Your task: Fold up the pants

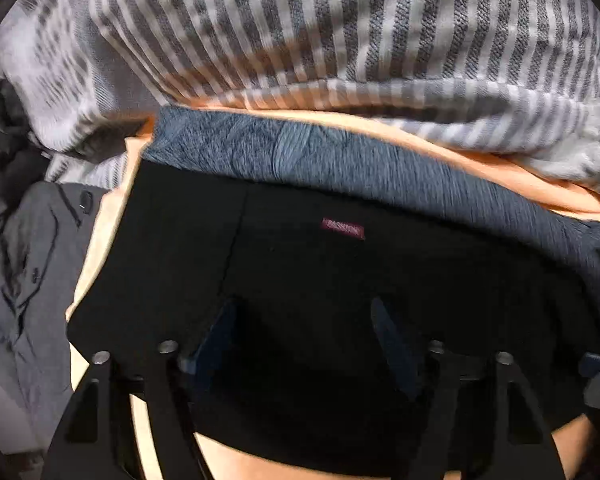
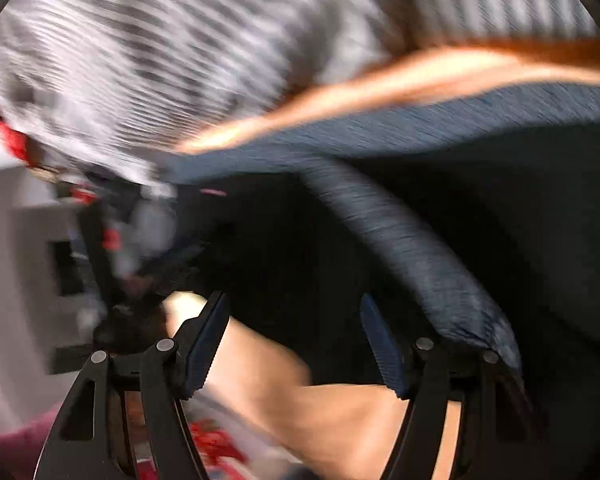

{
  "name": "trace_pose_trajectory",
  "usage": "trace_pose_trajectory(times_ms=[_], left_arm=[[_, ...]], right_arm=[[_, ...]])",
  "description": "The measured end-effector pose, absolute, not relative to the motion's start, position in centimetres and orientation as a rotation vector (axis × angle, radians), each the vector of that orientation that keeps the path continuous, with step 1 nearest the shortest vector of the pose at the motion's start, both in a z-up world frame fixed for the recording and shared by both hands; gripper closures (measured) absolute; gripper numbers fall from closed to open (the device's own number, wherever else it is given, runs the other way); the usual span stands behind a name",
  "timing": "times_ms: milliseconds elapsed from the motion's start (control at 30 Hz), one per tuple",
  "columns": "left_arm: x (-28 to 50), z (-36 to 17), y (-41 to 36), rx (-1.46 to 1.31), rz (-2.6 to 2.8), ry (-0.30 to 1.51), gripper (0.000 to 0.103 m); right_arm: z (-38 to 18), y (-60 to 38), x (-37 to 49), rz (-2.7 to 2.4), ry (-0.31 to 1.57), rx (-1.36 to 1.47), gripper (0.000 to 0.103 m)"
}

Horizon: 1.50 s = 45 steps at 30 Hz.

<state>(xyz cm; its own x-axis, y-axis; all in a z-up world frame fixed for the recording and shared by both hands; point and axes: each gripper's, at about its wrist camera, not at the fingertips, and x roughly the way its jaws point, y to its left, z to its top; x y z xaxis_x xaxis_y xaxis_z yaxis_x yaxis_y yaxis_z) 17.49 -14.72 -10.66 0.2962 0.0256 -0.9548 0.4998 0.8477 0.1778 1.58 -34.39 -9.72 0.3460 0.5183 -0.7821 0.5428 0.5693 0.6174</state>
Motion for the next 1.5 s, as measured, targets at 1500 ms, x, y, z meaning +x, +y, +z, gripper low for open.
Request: trace_pose_trajectory(times_ms=[1500], left_arm=[[-8.5,-6.7,-19.0,0.728,-0.826,1.243,0.025]], right_arm=[[-9.5,-29.6,-44.2,-0.545,0.991,1.366,0.035]])
